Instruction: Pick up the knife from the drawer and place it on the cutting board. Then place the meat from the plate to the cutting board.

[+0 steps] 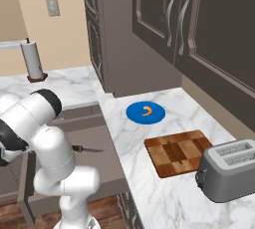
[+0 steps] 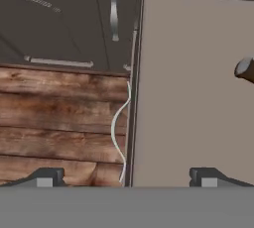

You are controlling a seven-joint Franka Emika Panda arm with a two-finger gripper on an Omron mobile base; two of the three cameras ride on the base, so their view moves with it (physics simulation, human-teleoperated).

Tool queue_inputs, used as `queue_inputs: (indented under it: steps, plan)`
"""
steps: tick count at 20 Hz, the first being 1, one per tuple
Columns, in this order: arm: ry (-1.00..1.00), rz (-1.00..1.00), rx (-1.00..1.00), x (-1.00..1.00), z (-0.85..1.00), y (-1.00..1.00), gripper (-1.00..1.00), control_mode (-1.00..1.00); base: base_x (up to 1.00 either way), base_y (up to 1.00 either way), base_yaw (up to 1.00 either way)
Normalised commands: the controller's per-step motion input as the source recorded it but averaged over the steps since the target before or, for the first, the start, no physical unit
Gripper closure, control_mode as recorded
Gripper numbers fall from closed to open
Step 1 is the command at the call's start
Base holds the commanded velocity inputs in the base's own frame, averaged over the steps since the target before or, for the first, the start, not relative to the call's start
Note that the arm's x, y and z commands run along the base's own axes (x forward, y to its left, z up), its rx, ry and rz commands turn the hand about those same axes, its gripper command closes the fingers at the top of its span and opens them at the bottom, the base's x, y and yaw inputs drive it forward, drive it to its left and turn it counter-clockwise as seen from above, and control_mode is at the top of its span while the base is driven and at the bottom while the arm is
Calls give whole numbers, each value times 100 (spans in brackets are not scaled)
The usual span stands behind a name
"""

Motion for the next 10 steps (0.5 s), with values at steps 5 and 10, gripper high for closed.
queue_inputs:
  steps: [5, 10]
  plan:
    - [-7, 8, 0, -1, 99, -17, -100, -100, 0, 0, 0]
    - [10, 1, 0, 13, 86, -40, -100, -100, 0, 0, 0]
